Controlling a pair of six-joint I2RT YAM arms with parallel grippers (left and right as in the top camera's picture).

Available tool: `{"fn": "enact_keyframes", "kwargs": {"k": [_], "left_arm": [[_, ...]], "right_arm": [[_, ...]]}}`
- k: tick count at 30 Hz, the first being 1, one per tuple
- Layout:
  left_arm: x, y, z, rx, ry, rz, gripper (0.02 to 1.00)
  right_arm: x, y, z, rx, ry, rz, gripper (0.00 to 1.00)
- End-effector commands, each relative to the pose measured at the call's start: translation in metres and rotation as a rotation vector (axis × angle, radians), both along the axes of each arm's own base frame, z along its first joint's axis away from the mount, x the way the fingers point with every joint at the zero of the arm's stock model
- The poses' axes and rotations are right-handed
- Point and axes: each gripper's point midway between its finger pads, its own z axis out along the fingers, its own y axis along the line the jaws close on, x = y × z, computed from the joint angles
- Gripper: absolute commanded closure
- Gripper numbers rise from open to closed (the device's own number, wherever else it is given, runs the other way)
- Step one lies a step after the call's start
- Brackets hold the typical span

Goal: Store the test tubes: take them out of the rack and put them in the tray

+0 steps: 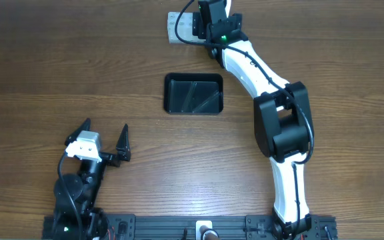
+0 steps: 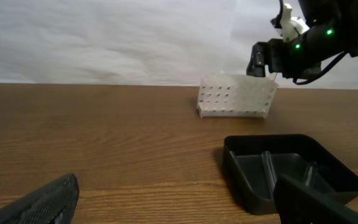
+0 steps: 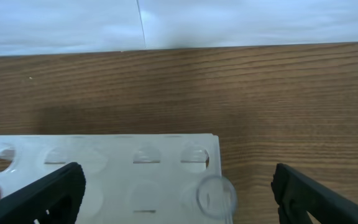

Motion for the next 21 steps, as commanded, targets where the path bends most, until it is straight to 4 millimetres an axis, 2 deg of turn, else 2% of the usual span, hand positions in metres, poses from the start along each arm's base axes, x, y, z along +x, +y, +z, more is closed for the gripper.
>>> {"fn": "enact_keyframes", "kwargs": {"k": [1, 5, 9, 13, 21], "left_arm": [[-0.0003, -0.0002, -0.0014, 0.007, -0.001, -0.004, 0.018], [-0.0003, -0.0002, -0.0014, 0.007, -0.001, -0.004, 0.018], [-0.0003, -0.0002, -0.0014, 0.007, -0.001, -0.004, 0.023], [-0.0003, -0.0002, -0.0014, 0.007, -0.001, -0.004, 0.018], [-0.0003, -0.0002, -0.0014, 0.007, -0.001, -0.004, 0.018]], "right_arm": [[0.0114, -0.0126, 0.0065, -0.015, -0.031, -0.033, 0.145], [0.0135, -0.0146, 0.0087, -0.011, -0.040, -0.037, 0.242], [0.0144, -0.0155, 0.0096, -0.009, -0.045, -0.039, 0.406], [0.0142, -0.0155, 0.0093, -0.009, -0.043, -0.039, 0.614], [0.0127, -0.0160, 0.0072, -0.013, -0.033, -0.039, 0.726]]}}
